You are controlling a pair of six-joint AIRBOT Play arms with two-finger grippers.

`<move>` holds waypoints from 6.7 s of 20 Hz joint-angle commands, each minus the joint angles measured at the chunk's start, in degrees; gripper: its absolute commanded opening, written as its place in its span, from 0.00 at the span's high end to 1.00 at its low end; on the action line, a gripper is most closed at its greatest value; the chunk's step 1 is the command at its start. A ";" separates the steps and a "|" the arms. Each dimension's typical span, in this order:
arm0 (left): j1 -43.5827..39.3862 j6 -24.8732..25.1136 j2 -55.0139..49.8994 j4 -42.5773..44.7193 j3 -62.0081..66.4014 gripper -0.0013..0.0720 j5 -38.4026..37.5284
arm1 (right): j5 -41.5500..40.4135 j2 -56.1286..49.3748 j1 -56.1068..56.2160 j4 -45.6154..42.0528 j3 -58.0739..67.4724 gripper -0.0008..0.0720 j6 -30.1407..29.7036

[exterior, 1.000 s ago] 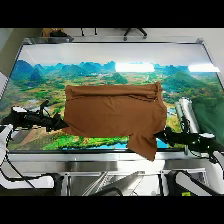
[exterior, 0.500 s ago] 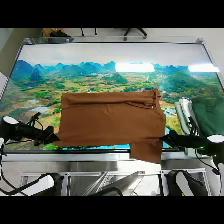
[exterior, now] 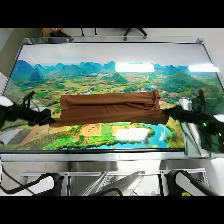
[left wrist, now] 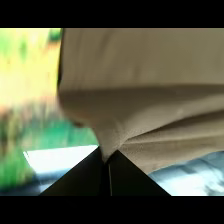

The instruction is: Fold the shirts.

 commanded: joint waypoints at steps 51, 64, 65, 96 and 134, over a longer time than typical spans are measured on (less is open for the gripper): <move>-55.06 -10.03 -46.40 -7.80 53.59 0.96 13.49 | 28.00 -17.77 9.29 -5.70 53.48 0.96 10.47; -13.22 -1.86 11.58 -18.49 44.22 0.96 -5.92 | -8.50 -36.37 51.74 -5.60 53.35 0.95 12.59; -10.14 -0.15 16.11 -18.49 41.66 0.96 -5.92 | -15.34 -40.02 56.61 -4.94 53.35 0.88 12.57; 1.49 4.81 38.03 -22.36 11.47 0.96 1.49 | 7.30 -47.58 32.06 -15.74 45.81 0.05 17.33; 1.49 5.22 38.03 -22.40 11.47 0.96 -1.57 | 45.68 -21.97 -39.54 -26.40 70.49 0.96 53.16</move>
